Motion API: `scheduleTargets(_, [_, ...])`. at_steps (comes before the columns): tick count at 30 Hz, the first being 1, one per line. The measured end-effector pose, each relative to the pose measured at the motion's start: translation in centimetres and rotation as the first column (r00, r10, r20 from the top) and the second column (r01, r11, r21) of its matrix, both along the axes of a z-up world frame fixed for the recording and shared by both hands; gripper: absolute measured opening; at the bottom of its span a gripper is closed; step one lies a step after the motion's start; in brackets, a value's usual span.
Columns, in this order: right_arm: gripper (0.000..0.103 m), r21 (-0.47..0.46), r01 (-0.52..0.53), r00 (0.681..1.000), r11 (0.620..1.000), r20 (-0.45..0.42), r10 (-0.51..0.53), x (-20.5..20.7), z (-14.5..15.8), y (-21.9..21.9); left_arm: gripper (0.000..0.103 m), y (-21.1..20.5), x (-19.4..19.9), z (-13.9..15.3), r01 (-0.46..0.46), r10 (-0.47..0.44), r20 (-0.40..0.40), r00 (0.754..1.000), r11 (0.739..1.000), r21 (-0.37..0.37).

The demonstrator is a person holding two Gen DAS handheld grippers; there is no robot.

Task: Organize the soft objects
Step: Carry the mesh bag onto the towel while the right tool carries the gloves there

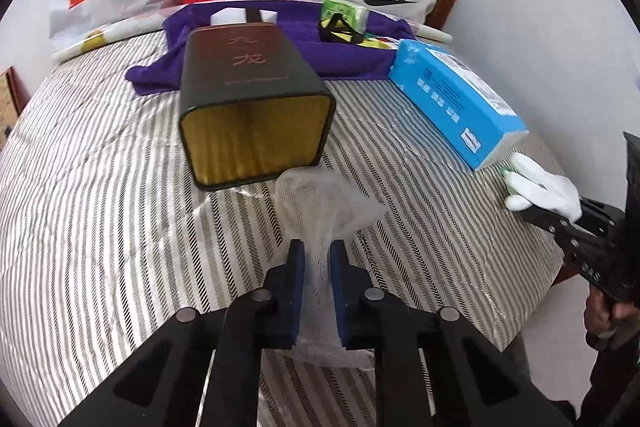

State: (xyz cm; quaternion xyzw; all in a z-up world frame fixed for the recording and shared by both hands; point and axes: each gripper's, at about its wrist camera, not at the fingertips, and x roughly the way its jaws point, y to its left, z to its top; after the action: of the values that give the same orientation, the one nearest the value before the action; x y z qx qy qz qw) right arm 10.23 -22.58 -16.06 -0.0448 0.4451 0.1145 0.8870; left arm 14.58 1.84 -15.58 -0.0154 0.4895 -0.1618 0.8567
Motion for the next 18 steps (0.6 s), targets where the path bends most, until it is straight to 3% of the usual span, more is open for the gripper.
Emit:
scheduleTargets(6, [0.016,0.006,-0.063,0.996,0.998,0.062,0.063,-1.1,2.5,-0.1,0.011,0.0,-1.3,1.7,-0.047,0.047,0.027,0.999,0.999,-0.026])
scheduleTargets(11, [0.016,0.079,-0.089,0.993,0.993,0.088,0.082,-0.6,4.5,-0.6,0.011,-0.2,-1.7,3.8,-0.060,0.061,0.068,0.996,0.998,-0.020])
scheduleTargets(18, [0.016,0.115,-0.119,0.985,0.986,0.135,0.103,0.7,7.4,-0.4,0.011,0.8,-0.4,6.4,-0.086,0.088,0.104,0.991,0.996,-0.029])
